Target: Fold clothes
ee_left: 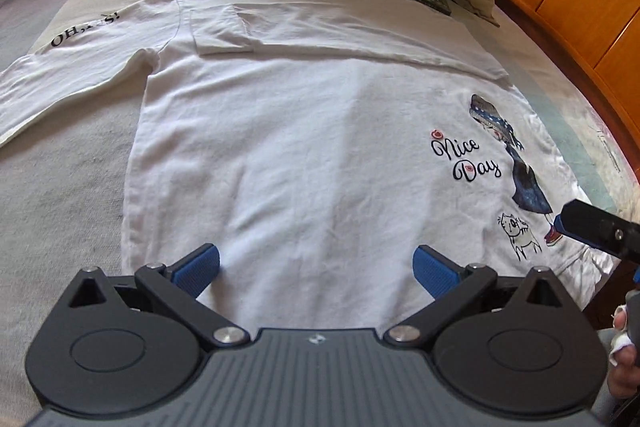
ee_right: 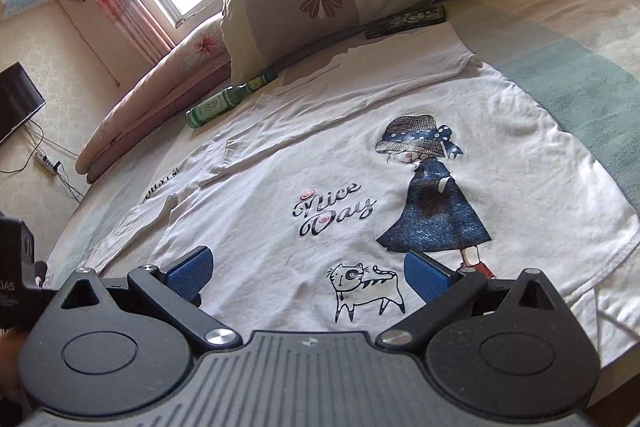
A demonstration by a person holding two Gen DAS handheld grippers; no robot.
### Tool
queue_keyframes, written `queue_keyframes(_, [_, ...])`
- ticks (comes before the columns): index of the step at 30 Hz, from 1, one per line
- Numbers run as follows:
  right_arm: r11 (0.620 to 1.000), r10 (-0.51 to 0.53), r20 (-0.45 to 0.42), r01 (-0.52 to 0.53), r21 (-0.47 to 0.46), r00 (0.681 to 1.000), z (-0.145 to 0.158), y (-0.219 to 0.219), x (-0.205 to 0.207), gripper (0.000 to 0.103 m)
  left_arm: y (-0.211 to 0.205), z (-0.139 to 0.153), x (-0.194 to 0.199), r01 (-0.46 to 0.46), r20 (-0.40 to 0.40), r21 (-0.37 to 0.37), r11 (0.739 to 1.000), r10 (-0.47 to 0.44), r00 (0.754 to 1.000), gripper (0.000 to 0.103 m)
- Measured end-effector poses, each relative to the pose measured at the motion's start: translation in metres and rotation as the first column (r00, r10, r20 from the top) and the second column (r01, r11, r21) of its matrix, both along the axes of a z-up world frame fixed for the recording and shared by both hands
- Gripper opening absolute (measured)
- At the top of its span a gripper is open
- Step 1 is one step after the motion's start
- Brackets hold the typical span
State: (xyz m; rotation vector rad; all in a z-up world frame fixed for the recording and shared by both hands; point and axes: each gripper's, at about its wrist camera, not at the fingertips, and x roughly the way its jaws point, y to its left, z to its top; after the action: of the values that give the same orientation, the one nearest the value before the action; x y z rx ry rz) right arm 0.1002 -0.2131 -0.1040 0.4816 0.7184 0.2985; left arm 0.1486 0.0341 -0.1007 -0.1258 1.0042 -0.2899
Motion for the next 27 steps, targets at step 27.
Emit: queue_keyframes(27, [0.967, 0.073, -0.100, -0.094, -0.236, 0.992, -0.012, 0.031, 0.020, 0.103, -0.017, -0.010, -0.079, 0.021, 0.127, 0.160, 0.987, -0.042, 0.991, 0.102])
